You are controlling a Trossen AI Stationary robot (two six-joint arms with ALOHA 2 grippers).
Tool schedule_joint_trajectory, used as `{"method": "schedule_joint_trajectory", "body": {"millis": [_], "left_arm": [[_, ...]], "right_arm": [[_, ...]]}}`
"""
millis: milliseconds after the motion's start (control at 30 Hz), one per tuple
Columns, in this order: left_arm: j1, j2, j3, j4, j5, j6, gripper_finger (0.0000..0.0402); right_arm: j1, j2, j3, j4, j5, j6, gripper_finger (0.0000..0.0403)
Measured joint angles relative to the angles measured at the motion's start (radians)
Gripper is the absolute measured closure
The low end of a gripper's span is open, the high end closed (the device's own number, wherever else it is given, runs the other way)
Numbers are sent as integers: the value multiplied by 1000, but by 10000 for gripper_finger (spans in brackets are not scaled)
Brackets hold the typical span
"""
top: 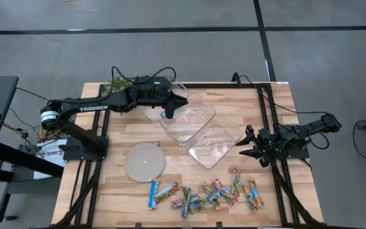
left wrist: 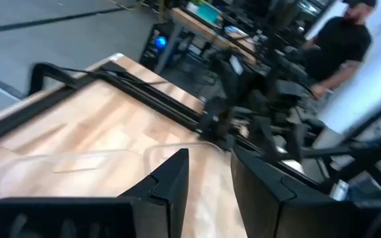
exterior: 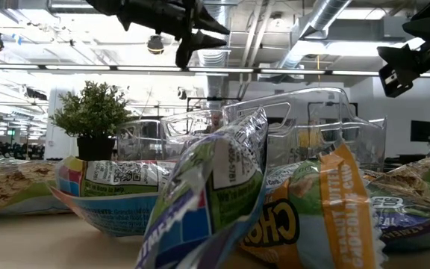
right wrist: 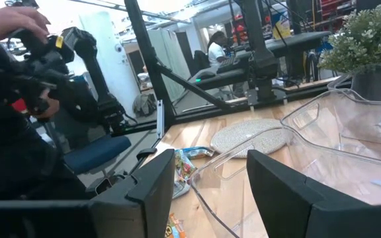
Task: Pick and place Granola Bars by type
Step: Put the yellow granola bar into the middle transparent bin
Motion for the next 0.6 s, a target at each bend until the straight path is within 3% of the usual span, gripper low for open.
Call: {"method": "schedule_joint_trajectory", "body": {"millis": [167, 400, 600], "left_arm": [[-102, 0, 0, 0, 3, -13, 297], [-316, 0, -15, 3, 83, -119, 297], [-552, 1, -54, 0, -11, -174, 297]], "right_arm": [[0, 0, 0, 0, 0, 0, 219], [0, 0, 0, 0, 0, 0, 219], [0, 0, 0, 0, 0, 0, 219]]}}
